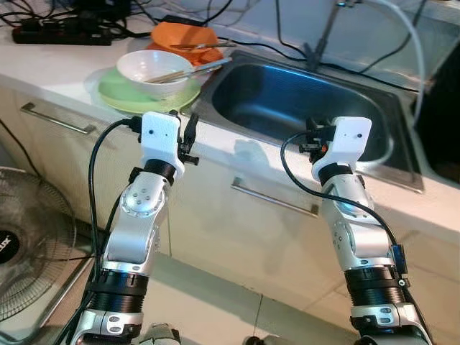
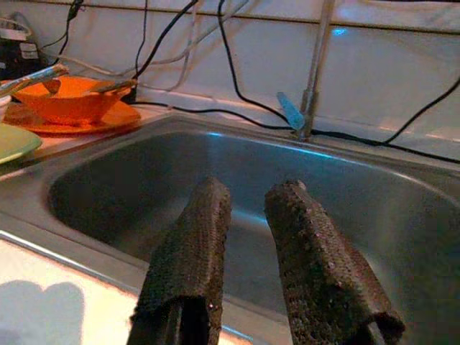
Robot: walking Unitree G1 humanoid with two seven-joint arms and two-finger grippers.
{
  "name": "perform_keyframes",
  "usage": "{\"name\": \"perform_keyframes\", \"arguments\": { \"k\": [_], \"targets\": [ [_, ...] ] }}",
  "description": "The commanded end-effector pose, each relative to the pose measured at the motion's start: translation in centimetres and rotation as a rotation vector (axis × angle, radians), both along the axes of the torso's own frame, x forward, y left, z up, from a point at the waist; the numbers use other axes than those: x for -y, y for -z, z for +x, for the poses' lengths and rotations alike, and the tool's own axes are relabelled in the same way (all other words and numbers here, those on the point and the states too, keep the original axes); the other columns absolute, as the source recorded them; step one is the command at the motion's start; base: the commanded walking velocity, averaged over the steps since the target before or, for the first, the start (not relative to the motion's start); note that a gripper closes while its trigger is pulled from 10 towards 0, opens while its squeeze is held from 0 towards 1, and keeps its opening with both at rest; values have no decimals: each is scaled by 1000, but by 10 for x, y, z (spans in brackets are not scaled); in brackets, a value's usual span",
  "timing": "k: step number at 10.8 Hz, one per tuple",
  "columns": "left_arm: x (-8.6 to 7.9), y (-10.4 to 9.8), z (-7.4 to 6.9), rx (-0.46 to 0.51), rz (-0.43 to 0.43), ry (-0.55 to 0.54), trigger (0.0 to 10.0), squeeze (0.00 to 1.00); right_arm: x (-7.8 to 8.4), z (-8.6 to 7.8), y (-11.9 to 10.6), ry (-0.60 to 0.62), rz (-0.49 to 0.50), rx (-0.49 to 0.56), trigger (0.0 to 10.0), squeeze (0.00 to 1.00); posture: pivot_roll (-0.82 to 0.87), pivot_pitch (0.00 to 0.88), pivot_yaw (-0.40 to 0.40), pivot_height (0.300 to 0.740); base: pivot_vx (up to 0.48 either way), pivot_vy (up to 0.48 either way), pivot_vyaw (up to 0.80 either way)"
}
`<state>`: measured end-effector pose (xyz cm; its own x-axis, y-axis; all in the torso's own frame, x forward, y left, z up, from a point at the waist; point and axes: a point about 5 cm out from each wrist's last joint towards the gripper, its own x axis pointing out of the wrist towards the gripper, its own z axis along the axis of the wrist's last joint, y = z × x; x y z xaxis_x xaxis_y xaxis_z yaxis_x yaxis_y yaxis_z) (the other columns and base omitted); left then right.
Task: Kitchen organization
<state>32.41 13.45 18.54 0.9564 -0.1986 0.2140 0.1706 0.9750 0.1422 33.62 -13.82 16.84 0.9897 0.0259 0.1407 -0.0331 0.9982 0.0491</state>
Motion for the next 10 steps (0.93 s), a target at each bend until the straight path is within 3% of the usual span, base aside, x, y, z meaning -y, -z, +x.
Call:
{"name": "perform_keyframes", "arguments": {
  "k": [1, 3, 6, 10],
  "targets": [
    [4, -1, 0, 1, -7, 19, 10000, 0, 5, 1, 1, 7, 6, -3, 10000, 0, -57, 44, -128, 740, 0, 0, 0],
    [1, 0, 0, -4, -8, 1, 10000, 0, 4, 1, 1, -2, -6, -6, 10000, 0, -59, 45, -128, 740, 0, 0, 0],
    [-1, 1, 1, -9, -11, -11, 10000, 0, 4, 1, 2, -1, -9, -9, 10000, 0, -59, 46, -128, 740, 170, 0, 512],
    [-1, 1, 1, -7, -25, -21, 10000, 0, 5, 2, 3, 3, -8, -12, 10000, 0, -61, 46, -127, 740, 129, 0, 0]
  ]
}}
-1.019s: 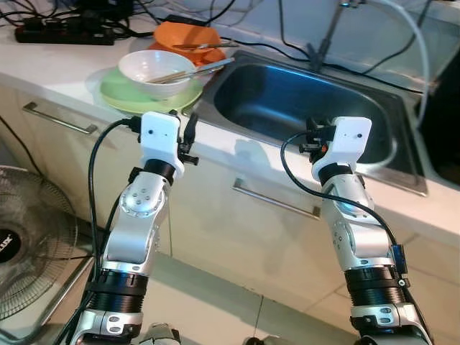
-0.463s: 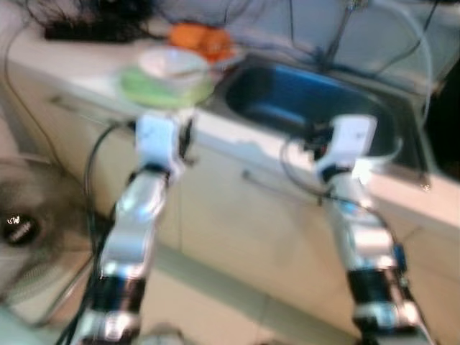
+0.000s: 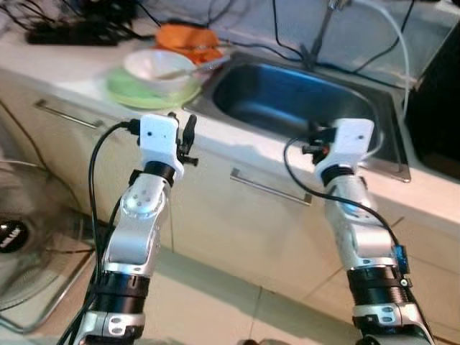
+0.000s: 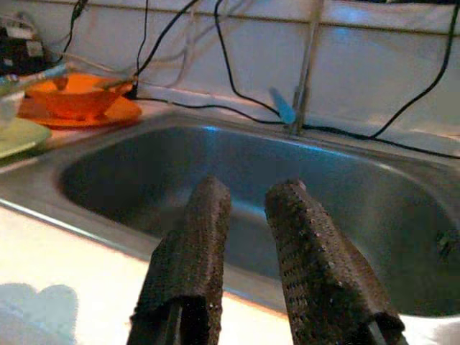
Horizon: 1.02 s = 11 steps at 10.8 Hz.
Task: Kitchen organization
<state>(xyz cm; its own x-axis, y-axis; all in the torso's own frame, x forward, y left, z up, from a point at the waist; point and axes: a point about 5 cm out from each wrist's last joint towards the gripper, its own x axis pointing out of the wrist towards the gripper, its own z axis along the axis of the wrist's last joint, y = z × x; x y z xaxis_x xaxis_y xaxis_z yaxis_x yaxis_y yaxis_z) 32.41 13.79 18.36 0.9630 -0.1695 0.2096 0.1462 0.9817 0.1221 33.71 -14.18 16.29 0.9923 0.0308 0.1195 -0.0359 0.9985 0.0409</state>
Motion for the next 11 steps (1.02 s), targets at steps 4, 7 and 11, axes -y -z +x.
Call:
{"name": "perform_keyframes", "arguments": {
  "k": [4, 7, 11],
  "targets": [
    [1, -3, 2, 4, -1, -3, 10000, 0, 1, 2, -3, 8, 1, 6, 10000, 0, -60, 52, -127, 740, 126, 0, 244],
    [0, -3, 2, 3, -1, -5, 10000, 0, 1, 2, -3, 9, -17, 4, 10000, 0, -61, 55, -124, 740, 276, 0, 221],
    [0, -3, 2, 6, -3, -5, 10000, 0, 2, 3, -3, 12, -2, 7, 10000, 0, -60, 59, -126, 740, 303, 0, 167]
  ]
}}
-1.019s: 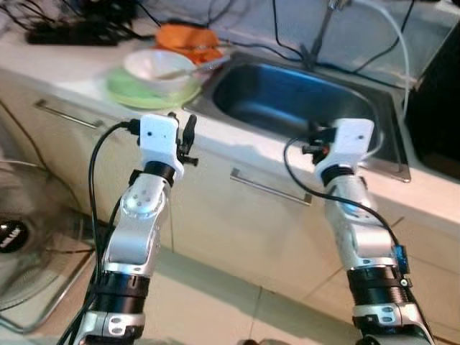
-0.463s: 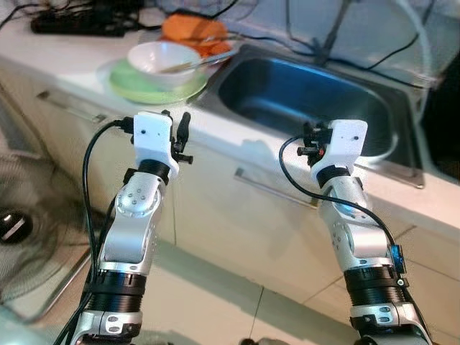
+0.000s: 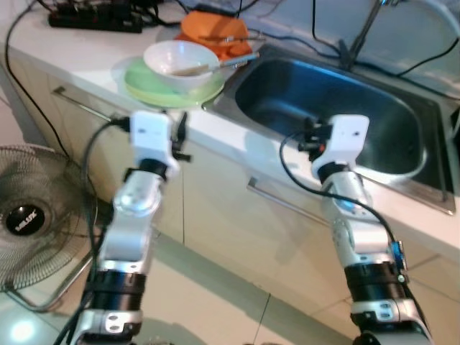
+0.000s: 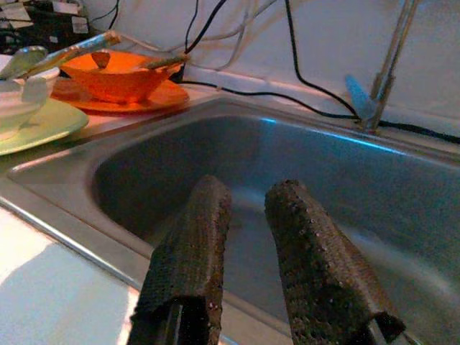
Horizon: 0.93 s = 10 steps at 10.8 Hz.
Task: Kitchen organization
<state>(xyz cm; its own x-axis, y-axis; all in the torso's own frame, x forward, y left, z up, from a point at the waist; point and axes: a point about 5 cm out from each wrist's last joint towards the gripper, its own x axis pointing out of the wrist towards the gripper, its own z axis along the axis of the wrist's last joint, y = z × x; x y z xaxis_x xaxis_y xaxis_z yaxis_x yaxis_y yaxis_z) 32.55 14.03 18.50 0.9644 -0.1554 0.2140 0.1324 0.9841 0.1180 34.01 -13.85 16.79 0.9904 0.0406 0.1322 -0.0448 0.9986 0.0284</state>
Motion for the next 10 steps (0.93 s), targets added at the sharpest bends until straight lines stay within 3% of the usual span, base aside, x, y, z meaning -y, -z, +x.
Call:
{"name": "perform_keyframes", "arguments": {
  "k": [1, 10],
  "targets": [
    [3, -1, 1, 3, 1, 9, 10000, 0, 5, 0, 2, 22, 12, -6, 10000, 0, -61, 61, -125, 740, 311, 0, 0],
    [3, -2, 2, 7, -1, 12, 10000, 0, 6, 1, 1, 29, 40, -3, 10000, 0, -58, 52, -126, 740, 361, 0, 0]
  ]
}}
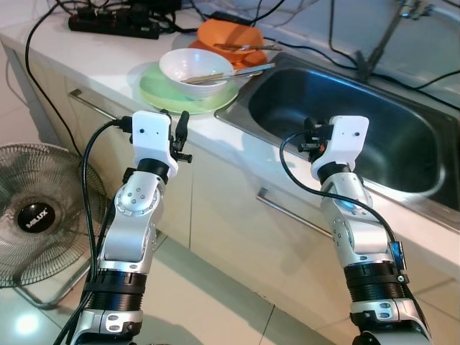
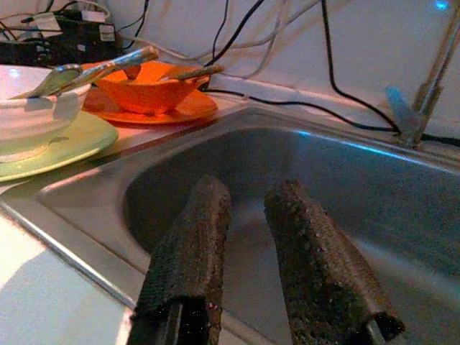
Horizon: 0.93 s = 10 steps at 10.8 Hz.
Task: Kitchen organization
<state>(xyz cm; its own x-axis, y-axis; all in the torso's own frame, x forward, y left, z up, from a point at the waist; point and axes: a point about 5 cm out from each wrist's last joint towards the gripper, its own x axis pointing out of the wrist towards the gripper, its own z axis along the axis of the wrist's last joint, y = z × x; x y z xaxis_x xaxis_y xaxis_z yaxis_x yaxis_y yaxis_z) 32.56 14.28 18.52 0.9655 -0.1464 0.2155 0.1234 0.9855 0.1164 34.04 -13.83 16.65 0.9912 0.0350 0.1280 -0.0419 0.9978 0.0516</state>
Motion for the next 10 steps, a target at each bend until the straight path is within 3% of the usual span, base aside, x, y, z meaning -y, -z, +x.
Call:
{"name": "perform_keyframes", "arguments": {
  "k": [1, 9, 10],
  "targets": [
    [5, -2, 1, 6, 0, 21, 10000, 0, 6, 1, 0, 26, 27, 0, 10000, 0, -58, 52, -126, 740, 420, 0, 0],
    [6, -2, 1, 6, 1, 26, 10000, 0, 4, 2, 0, 22, 37, -2, 10000, 0, -57, 57, -125, 740, 425, 0, 0],
    [6, -2, 1, 6, 1, 28, 10000, 0, 3, 2, 1, 13, 53, -7, 10000, 0, -57, 57, -125, 740, 424, 0, -800]
  ]
}}
